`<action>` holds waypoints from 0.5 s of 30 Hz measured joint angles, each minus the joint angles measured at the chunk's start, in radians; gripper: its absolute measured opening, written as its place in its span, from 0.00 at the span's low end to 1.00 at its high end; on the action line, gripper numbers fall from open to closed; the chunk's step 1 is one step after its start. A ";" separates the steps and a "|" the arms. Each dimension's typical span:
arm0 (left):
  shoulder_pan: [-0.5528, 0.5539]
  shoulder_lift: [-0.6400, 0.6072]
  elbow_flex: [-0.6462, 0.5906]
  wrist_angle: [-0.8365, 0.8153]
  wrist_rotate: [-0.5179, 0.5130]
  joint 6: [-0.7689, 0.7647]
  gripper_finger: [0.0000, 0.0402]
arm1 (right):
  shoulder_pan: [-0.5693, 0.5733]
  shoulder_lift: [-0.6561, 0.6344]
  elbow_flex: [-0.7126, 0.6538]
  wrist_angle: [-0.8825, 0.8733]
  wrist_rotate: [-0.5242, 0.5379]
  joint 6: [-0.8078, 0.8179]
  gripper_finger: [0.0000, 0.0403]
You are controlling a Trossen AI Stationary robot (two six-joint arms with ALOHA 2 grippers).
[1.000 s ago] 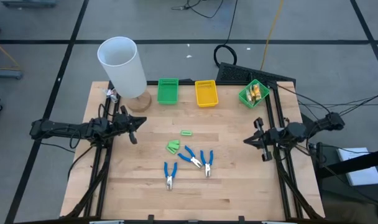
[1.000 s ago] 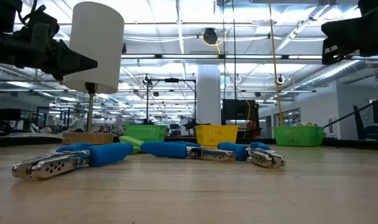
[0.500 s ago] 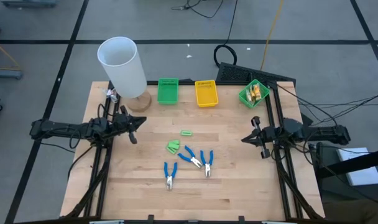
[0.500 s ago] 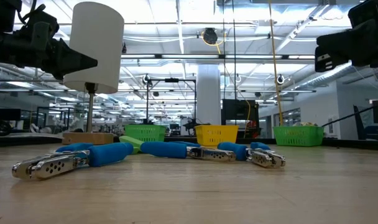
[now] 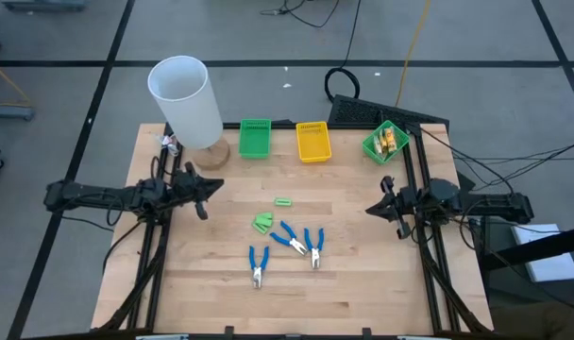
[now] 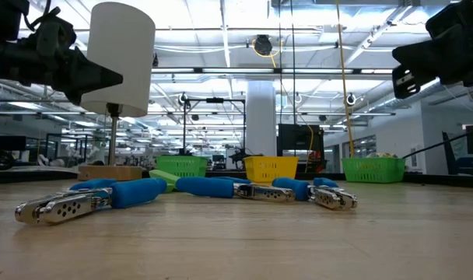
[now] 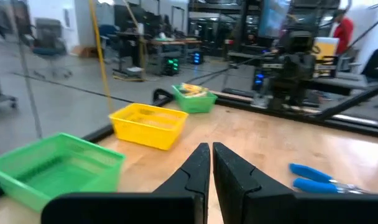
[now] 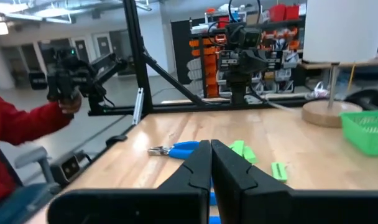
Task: Pick & Place School Supplies
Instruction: Put the green eraser into the left green bin
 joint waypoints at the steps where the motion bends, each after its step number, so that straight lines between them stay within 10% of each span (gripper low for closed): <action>1: 0.000 0.011 0.000 0.002 0.003 -0.021 0.05 | 0.000 0.000 0.000 0.000 0.000 0.017 0.00; 15: -0.057 0.495 0.233 -0.052 0.173 -0.085 0.47 | 0.000 0.000 0.000 -0.002 0.000 0.013 0.00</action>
